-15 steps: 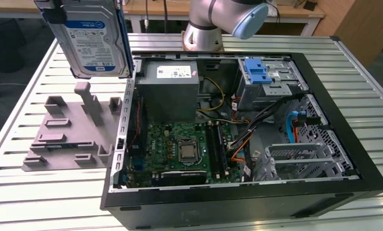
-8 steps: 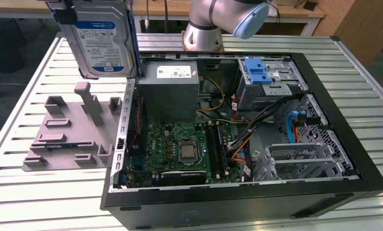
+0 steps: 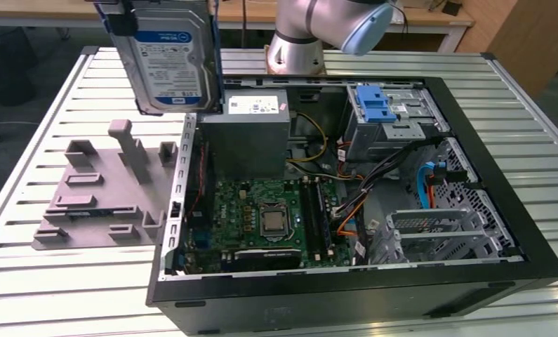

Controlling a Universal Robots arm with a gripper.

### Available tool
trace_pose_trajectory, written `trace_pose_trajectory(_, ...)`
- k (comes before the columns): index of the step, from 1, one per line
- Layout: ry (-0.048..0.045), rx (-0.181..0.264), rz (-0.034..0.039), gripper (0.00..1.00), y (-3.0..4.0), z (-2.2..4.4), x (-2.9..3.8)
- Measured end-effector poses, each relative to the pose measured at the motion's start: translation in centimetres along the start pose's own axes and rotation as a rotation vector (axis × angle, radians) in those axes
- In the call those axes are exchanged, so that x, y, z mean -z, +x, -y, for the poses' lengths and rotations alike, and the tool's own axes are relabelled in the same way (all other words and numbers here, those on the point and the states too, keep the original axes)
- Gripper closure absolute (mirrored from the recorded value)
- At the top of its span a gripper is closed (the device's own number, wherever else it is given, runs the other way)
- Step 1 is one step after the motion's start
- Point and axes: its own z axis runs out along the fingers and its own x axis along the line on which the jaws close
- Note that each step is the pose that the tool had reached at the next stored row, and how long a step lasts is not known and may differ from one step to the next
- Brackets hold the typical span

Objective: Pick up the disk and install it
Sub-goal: 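Pick up the disk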

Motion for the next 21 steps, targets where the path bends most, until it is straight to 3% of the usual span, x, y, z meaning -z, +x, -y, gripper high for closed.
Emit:
trace_pose_trajectory(5, 0.0000, 0.000, 0.0000, 0.64, 0.03, 2.16, 0.03)
trace_pose_trajectory(7, 0.0000, 0.000, 0.0000, 0.64, 0.16, 2.73, 0.04)
trace_pose_trajectory(16, 0.0000, 0.000, 0.0000, 0.64, 2.23, 3.36, 0.00)
trace_pose_trajectory(21, 0.0000, 0.000, 0.0000, 0.64, 3.03, 4.62, -0.04)
